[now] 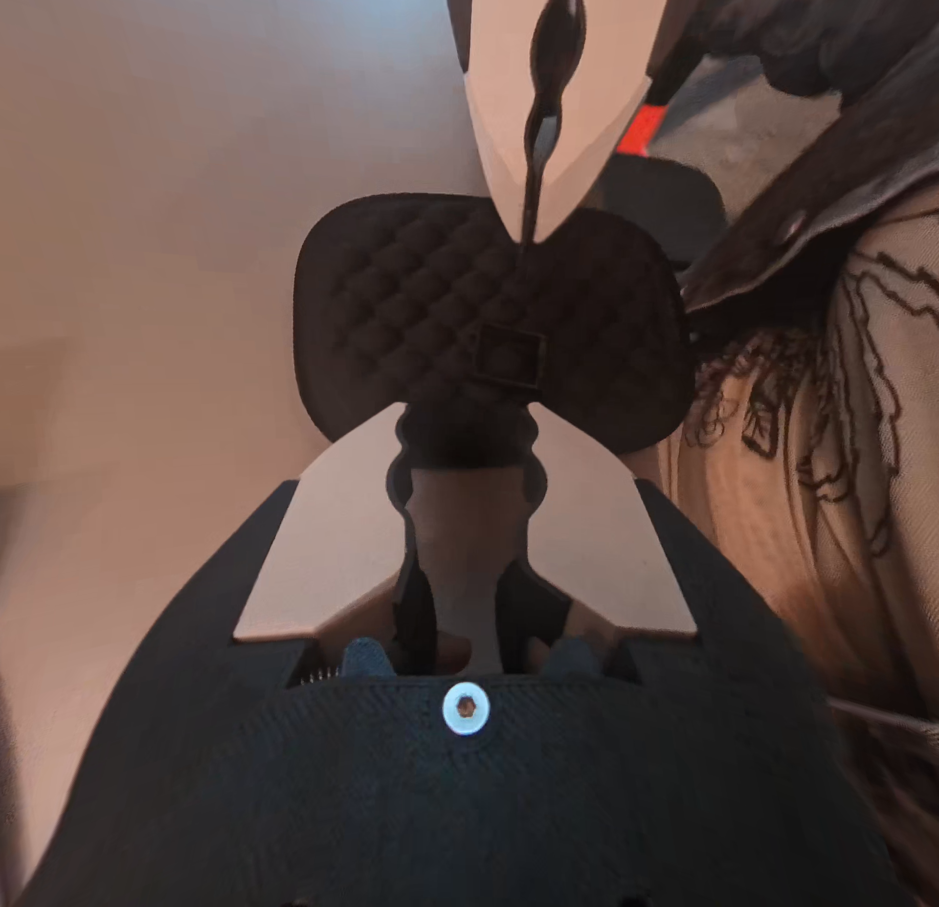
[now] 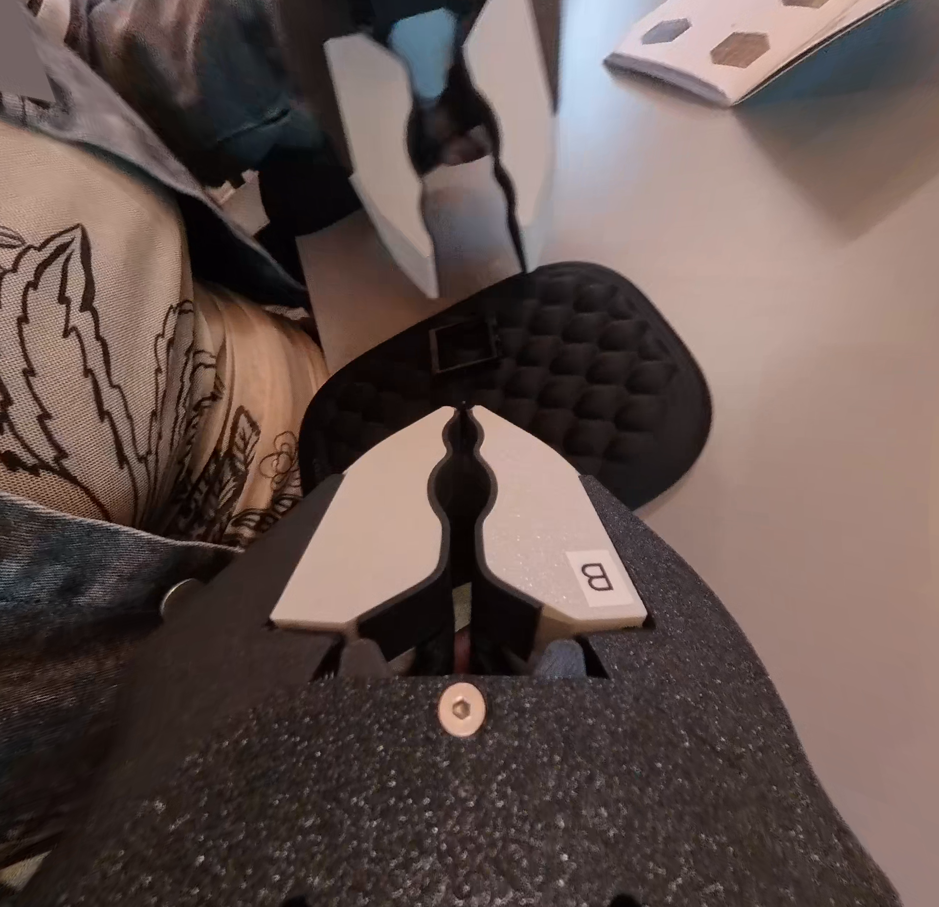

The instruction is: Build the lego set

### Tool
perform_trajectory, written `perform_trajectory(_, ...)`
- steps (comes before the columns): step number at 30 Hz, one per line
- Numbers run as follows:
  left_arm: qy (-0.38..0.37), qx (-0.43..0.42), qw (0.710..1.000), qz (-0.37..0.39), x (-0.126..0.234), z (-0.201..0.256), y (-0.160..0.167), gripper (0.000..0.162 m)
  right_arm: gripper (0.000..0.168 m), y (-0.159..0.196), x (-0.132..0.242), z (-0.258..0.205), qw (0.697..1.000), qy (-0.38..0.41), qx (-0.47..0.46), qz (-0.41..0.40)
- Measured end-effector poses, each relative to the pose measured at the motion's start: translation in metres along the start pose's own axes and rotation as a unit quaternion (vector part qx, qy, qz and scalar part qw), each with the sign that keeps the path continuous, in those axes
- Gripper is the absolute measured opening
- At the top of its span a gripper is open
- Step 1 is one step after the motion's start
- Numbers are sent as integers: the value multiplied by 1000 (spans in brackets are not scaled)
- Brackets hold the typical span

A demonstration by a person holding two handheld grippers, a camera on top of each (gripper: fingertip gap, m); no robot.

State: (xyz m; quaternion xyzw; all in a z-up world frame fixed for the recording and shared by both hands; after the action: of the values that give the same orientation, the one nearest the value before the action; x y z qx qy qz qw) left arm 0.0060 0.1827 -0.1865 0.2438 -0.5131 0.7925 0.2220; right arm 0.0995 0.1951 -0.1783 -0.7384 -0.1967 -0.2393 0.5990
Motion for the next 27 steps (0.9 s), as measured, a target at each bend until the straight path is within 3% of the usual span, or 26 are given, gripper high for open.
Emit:
perform_trajectory(5,-55,2,997,62,-25,22,-5,46,0,-16,-17,16,999,-4,-25,40)
perform_trajectory(9,-92,-31,994,42,-18,8,-4,31,0,-13,-30,13,1000,-22,-8,12)
perform_trajectory(14,-89,-59,994,5,-3,-11,-3,26,1,-9,-13,11,999,-13,-34,8)
perform_trajectory(19,-28,-58,997,53,-1,4,-7,33,0,-16,-3,9,993,-18,-120,6)
perform_trajectory(23,-61,-131,987,72,-1,-3,-9,52,0,-30,-10,-5,937,-95,-334,26)
perform_trajectory(27,-17,-145,988,47,-13,-5,-4,51,0,-15,-18,-3,877,-90,-471,16)
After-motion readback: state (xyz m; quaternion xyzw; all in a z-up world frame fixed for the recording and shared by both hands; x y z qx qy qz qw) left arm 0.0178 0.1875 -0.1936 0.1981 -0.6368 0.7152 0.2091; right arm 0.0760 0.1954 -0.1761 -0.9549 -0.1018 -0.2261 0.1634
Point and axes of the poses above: each gripper's, where its closed fingertips meet, x back along the fingers, y out of its underside, z = x × y across the jaws, the point moved 2 cm from there along x, back along the fingers, and after that the axes turned 14 degrees about y, right-handed, at the moved point
